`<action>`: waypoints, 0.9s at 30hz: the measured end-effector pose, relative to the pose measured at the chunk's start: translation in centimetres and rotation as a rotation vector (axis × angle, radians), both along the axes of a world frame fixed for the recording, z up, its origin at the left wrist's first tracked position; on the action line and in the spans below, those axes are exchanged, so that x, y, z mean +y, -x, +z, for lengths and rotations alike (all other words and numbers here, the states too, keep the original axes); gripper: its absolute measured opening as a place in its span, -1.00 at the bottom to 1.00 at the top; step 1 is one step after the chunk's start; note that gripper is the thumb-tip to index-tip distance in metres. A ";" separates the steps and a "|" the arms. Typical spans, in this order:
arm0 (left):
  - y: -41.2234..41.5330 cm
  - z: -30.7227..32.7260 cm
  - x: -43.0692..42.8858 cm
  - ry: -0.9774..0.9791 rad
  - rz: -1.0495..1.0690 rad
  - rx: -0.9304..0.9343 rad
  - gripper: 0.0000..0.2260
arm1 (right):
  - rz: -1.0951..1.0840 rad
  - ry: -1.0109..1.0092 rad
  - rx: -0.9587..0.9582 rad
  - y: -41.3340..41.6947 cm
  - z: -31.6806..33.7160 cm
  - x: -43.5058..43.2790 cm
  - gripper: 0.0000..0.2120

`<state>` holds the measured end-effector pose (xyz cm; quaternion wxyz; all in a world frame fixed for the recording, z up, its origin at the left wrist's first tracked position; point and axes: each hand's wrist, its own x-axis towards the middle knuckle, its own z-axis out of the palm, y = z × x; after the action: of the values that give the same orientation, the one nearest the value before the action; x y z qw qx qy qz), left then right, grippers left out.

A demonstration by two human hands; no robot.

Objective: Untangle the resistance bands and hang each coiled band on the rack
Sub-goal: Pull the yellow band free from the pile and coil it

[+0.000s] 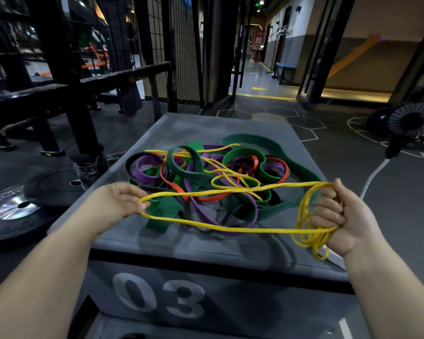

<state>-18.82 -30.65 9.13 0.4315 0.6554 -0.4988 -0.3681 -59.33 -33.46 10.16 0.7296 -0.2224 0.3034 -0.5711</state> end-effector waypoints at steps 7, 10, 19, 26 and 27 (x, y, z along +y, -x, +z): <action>0.8 0.2 -0.1 0.018 0.023 0.161 -0.96 | -0.014 -0.014 -0.006 0.1 -0.2 -0.2 -0.60; 0.6 0.6 0.2 -0.045 0.007 0.476 -0.88 | -0.014 -0.021 -0.007 0.2 -0.3 -0.2 -0.59; 0.8 1.4 0.5 -0.234 -0.116 0.943 -0.72 | -0.005 -0.032 0.008 -0.6 0.0 0.0 -0.58; 1.3 0.6 0.7 -0.190 -0.093 0.580 -0.86 | 0.001 -0.028 0.007 -0.7 0.1 0.2 -0.60; 1.5 0.3 0.6 -0.183 -0.066 0.478 -0.83 | 0.001 -0.026 0.004 -0.6 0.1 0.2 -0.61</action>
<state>-20.36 -30.09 9.46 0.4638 0.5694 -0.3682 -0.5702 -58.72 -33.25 10.25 0.7321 -0.2142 0.3120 -0.5664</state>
